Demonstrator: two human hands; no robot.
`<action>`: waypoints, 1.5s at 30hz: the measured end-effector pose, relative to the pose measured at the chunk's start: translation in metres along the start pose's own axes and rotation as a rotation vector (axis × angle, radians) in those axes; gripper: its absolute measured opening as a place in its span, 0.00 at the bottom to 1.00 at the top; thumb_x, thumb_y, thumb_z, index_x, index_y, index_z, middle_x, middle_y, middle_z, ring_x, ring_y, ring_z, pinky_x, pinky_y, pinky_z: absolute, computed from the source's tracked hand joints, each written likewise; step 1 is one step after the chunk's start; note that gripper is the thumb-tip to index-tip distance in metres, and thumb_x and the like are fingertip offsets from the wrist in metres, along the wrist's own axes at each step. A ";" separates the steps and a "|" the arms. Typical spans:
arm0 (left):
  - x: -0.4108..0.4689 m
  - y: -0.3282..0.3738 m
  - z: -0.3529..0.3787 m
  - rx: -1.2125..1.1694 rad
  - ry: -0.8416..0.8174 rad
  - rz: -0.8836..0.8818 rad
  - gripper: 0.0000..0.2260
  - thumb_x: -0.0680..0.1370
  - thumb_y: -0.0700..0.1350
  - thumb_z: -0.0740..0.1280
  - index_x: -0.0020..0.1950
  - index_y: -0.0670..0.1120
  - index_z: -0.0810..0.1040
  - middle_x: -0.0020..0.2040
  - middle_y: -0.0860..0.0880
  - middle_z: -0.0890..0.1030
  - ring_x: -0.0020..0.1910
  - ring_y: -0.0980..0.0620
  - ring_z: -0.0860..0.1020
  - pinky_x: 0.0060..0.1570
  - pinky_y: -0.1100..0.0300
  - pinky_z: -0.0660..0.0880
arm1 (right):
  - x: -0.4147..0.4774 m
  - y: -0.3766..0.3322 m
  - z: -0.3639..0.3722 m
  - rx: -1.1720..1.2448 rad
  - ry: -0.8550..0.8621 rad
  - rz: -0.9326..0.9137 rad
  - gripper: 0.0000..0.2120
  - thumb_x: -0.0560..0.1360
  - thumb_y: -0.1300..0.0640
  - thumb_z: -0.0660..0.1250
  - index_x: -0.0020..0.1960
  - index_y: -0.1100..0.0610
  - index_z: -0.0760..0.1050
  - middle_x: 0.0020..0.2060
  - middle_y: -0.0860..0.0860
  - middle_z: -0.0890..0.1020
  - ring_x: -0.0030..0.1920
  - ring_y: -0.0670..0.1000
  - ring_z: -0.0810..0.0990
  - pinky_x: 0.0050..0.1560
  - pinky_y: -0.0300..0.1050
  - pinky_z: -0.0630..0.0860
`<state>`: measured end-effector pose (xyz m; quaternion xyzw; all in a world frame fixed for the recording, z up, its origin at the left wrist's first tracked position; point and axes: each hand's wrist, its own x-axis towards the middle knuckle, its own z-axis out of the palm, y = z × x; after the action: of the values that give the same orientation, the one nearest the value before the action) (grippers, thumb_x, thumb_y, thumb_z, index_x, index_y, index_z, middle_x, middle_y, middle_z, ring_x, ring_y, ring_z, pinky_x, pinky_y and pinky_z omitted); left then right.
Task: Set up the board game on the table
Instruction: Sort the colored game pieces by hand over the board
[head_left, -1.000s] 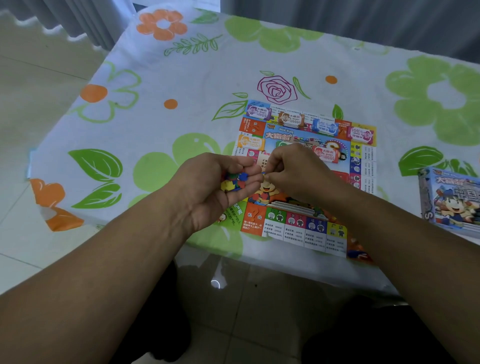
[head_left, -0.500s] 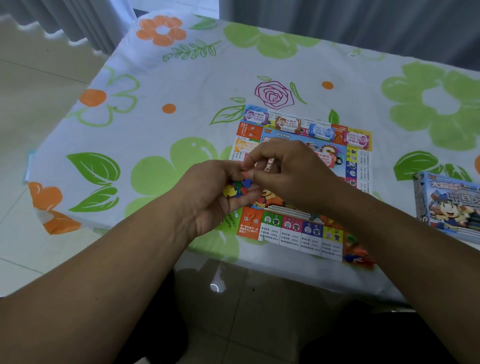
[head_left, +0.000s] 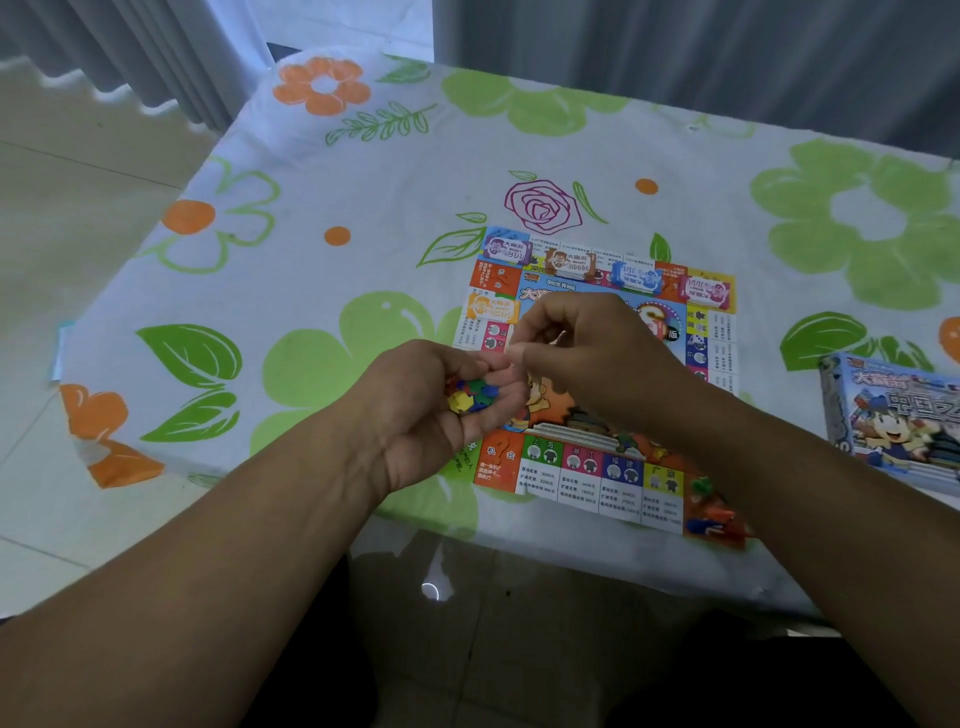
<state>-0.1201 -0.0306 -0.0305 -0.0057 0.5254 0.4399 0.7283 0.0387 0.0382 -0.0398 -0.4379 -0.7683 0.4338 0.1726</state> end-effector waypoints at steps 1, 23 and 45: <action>0.000 0.001 -0.001 -0.023 0.016 0.004 0.14 0.80 0.31 0.56 0.61 0.29 0.77 0.49 0.36 0.81 0.42 0.44 0.83 0.43 0.54 0.84 | 0.000 0.000 -0.001 0.004 0.017 0.029 0.02 0.76 0.60 0.72 0.44 0.57 0.81 0.35 0.48 0.80 0.30 0.39 0.74 0.36 0.38 0.73; -0.003 0.008 -0.003 -0.015 0.140 0.131 0.09 0.81 0.37 0.60 0.48 0.36 0.78 0.36 0.42 0.81 0.30 0.50 0.80 0.33 0.61 0.81 | -0.002 0.009 0.016 -0.407 -0.269 0.085 0.06 0.75 0.58 0.73 0.50 0.50 0.81 0.41 0.42 0.78 0.42 0.43 0.78 0.40 0.39 0.73; -0.004 0.008 -0.001 0.032 0.137 0.142 0.13 0.83 0.42 0.60 0.44 0.38 0.78 0.34 0.44 0.80 0.30 0.51 0.78 0.30 0.62 0.79 | -0.024 0.014 0.039 -0.497 -0.487 0.014 0.06 0.76 0.55 0.72 0.44 0.50 0.75 0.41 0.43 0.77 0.41 0.44 0.76 0.41 0.44 0.75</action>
<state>-0.1262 -0.0288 -0.0240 0.0130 0.5802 0.4805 0.6575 0.0339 0.0016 -0.0702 -0.3554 -0.8661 0.3264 -0.1305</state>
